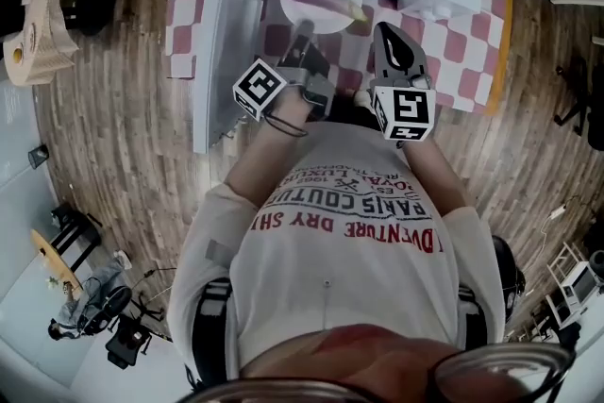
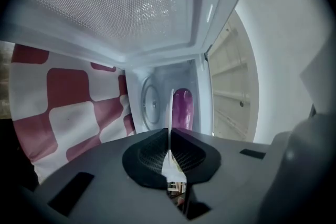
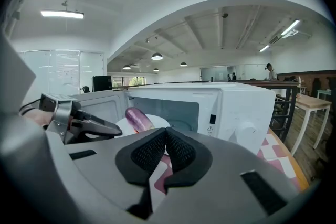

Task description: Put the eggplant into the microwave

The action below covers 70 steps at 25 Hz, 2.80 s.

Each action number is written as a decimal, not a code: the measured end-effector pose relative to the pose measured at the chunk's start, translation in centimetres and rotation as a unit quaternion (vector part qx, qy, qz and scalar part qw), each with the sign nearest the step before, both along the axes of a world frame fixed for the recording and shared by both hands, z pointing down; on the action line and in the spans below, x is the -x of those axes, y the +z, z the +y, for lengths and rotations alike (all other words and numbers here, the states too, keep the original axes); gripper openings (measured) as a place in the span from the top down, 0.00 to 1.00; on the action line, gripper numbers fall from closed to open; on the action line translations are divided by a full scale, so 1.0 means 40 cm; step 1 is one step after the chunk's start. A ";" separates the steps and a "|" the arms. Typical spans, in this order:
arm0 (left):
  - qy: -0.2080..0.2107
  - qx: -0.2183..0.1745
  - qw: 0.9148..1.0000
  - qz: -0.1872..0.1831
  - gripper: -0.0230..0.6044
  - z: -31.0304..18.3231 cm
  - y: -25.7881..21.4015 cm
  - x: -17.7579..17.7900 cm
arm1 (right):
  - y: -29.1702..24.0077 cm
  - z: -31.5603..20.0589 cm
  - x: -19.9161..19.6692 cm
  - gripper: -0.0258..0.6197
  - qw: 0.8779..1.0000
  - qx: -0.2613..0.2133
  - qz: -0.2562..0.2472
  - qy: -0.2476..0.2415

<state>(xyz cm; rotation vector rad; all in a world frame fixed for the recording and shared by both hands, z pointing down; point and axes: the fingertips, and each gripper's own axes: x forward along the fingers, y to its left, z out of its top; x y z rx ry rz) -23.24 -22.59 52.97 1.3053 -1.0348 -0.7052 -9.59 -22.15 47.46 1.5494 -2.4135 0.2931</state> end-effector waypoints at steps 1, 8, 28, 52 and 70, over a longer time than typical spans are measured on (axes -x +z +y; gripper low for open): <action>-0.001 0.004 1.000 -0.004 0.90 -0.006 0.018 0.000 | 0.001 -0.001 -0.003 0.92 1.000 -0.003 0.000 0.000; 0.012 0.022 0.999 -0.024 0.90 -0.069 0.107 -0.021 | 0.031 -0.024 -0.019 0.92 1.000 0.005 0.002 0.006; -0.027 0.069 0.997 -0.002 0.90 -0.191 0.205 -0.033 | 0.098 -0.100 -0.033 0.92 1.000 0.027 0.013 0.001; -0.054 0.122 0.991 -0.002 0.90 -0.272 0.254 -0.050 | 0.130 -0.143 -0.024 0.92 0.999 0.046 0.011 -0.010; -0.028 0.046 0.998 -0.031 0.66 -0.251 0.193 -0.043 | 0.141 -0.105 -0.015 0.92 0.998 0.057 0.020 -0.021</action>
